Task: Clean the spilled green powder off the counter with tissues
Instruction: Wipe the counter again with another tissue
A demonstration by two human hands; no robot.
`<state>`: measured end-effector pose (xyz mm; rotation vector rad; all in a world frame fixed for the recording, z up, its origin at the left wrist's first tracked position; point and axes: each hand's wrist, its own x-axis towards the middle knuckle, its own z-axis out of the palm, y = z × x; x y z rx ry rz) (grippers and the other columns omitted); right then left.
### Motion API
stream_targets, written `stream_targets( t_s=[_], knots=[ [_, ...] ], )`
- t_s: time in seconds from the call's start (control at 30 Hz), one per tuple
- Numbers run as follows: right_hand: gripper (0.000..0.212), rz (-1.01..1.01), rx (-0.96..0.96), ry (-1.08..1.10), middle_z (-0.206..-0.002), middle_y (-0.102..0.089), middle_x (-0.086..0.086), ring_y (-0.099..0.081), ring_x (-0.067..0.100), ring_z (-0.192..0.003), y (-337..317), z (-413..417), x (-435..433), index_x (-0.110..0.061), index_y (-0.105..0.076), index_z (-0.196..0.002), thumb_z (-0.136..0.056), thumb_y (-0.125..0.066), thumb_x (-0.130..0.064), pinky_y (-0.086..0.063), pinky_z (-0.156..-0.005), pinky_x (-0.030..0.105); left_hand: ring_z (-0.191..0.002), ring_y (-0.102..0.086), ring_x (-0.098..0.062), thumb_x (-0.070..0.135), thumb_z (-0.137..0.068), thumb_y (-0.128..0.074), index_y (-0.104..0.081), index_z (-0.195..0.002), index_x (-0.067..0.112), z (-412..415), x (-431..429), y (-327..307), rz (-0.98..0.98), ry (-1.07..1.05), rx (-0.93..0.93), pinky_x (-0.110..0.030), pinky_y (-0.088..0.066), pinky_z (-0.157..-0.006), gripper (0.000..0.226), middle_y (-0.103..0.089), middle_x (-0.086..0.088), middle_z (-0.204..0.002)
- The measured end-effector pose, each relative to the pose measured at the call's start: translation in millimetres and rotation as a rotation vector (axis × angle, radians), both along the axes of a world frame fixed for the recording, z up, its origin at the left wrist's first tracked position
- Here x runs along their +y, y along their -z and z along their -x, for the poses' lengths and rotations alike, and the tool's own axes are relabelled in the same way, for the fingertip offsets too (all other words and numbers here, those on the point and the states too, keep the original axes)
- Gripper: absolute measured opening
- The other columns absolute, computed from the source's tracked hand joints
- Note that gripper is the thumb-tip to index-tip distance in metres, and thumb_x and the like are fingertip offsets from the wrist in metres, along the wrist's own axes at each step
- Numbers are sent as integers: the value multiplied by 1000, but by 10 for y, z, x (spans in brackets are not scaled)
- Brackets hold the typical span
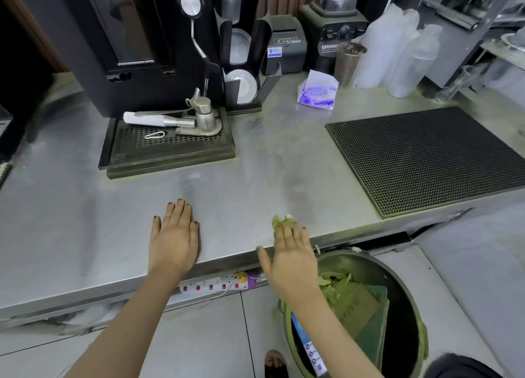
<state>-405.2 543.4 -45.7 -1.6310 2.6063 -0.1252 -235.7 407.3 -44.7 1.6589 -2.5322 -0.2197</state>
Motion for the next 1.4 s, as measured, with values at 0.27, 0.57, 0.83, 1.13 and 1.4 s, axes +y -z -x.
stream_targets(
  t_s=[0.27, 0.57, 0.83, 1.13, 1.4],
  knots=[
    [85, 15, 68, 347, -133, -51, 20, -48, 31, -125, -44, 839, 112, 1, -50, -126, -91, 8, -51, -30, -108, 47, -143, -11, -19, 28, -98, -21, -26, -144, 12, 0, -8, 13, -2, -4, 18, -39, -6, -116, 49, -19, -3, -153],
    [70, 11, 76, 30, -122, -63, 9, -55, 24, -119, 12, 532, 199, -10, -59, -120, -93, -13, -54, -39, -102, 43, -139, -25, -23, 40, -87, -1, -38, -137, 9, 320, 114, -83, 73, 106, -80, -45, -17, -112, 70, -32, -6, -148],
    [78, 43, 27, 87, -126, -56, 22, -50, 33, -122, 28, 594, 82, 4, -52, -125, -94, -8, -53, -38, -106, 47, -143, -3, -18, 45, -80, 12, -18, -146, 15, 722, 219, 63, -30, 140, -11, -37, -4, -115, 78, -9, -1, -155],
    [89, 97, -68, 160, -144, -37, 18, -26, 30, -137, 11, 1514, -976, 1, -31, -139, -80, 4, -55, -14, -114, 43, -137, -26, -27, 31, -96, -25, -39, -135, 7, 775, -192, -82, -14, -6, 94, -40, -21, -111, 48, -33, -10, -147],
    [72, 84, -201, -370, -140, -45, 11, -28, 24, -138, 59, 871, -1252, -7, -38, -138, -86, -15, -51, -10, -116, 32, -143, -5, -26, 27, -98, -26, -18, -145, 7, 707, -439, 81, -32, -83, 16, -42, -9, -115, 52, -12, -9, -155]
  ],
)
